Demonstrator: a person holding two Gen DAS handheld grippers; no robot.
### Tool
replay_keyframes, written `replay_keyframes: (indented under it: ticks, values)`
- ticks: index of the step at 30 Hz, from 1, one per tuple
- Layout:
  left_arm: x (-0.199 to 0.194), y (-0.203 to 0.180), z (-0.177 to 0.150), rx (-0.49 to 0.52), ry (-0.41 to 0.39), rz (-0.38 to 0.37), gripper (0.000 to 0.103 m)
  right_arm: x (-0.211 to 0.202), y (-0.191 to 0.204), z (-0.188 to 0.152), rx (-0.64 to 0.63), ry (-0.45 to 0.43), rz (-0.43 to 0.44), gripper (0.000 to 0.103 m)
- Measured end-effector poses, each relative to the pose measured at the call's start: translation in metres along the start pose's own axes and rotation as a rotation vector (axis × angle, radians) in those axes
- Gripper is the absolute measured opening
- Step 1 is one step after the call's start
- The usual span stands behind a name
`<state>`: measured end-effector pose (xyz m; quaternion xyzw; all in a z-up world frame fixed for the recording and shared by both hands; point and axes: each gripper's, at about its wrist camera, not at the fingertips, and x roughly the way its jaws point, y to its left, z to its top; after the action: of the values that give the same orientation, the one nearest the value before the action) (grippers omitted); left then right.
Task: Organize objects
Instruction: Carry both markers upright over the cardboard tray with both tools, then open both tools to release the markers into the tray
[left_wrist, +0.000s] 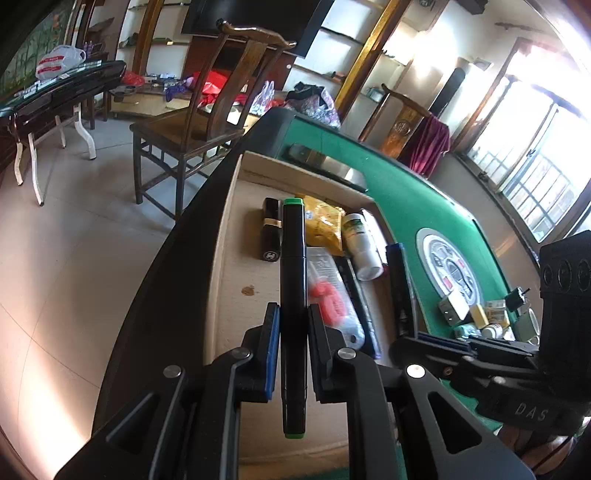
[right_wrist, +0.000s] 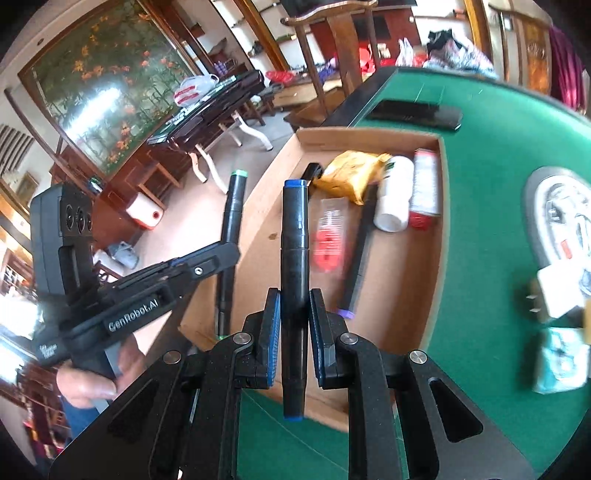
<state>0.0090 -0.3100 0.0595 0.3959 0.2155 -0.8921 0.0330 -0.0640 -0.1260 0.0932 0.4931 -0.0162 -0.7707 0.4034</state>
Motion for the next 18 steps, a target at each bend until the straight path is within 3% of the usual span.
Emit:
replay_keyframes:
  ticks: [9,18]
  values:
    - [0.035,0.011,0.019,0.013,0.101,0.047,0.013,0.063,-0.008,0.027,0.134,0.075,0.026,0.015]
    - [0.058,0.014,0.038,0.010,0.135,0.095,0.013,0.091,-0.022,0.059,0.212,0.067,-0.007,0.015]
